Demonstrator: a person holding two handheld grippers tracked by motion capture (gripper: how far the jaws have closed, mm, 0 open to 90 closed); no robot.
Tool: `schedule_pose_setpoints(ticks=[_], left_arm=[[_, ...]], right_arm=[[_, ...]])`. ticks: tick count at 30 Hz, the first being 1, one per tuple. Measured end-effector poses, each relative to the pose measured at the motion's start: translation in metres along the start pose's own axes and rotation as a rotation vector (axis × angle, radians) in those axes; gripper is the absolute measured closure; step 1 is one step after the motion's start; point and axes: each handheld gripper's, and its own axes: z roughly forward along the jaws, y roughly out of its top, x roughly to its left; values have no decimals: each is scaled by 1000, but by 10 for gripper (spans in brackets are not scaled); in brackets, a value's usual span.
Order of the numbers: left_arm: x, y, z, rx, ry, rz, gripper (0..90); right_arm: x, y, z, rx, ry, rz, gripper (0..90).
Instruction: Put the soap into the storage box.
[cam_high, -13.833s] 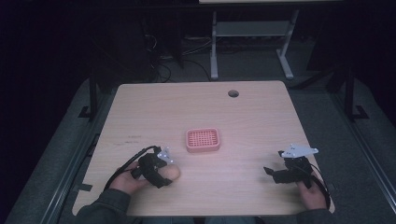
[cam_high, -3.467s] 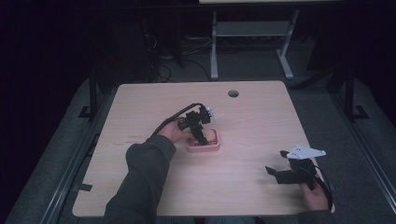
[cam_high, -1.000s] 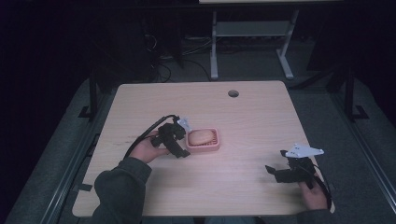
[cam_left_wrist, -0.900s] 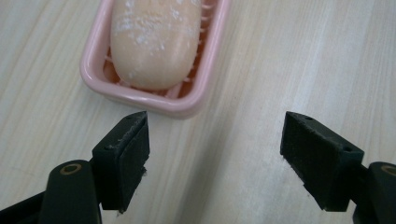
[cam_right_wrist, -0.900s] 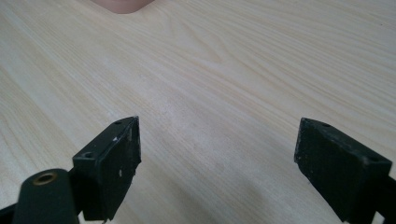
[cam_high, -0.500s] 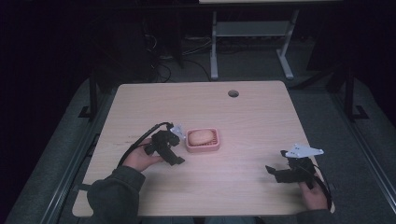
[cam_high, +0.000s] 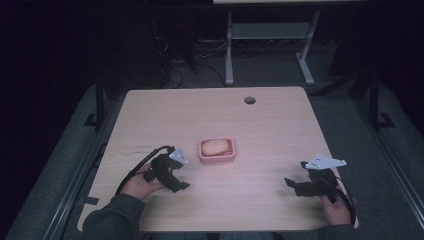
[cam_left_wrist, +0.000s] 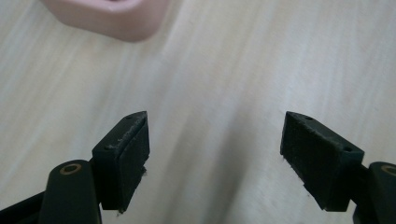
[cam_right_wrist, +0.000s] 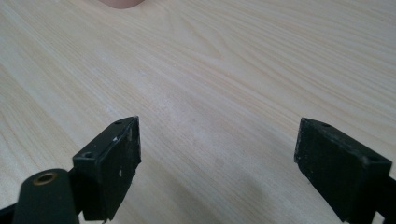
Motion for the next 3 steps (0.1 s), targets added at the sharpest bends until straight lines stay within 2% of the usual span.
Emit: schedule_pose_setpoints(ticks=[2,3], left_arm=[[-7,-8,-2,-16,6,0,238],[-12,-12,-3,-7,9,10,238]], right_arm=[[0,0,0,1,-1,-1,141],[0,0,0,4,0,-1,141]])
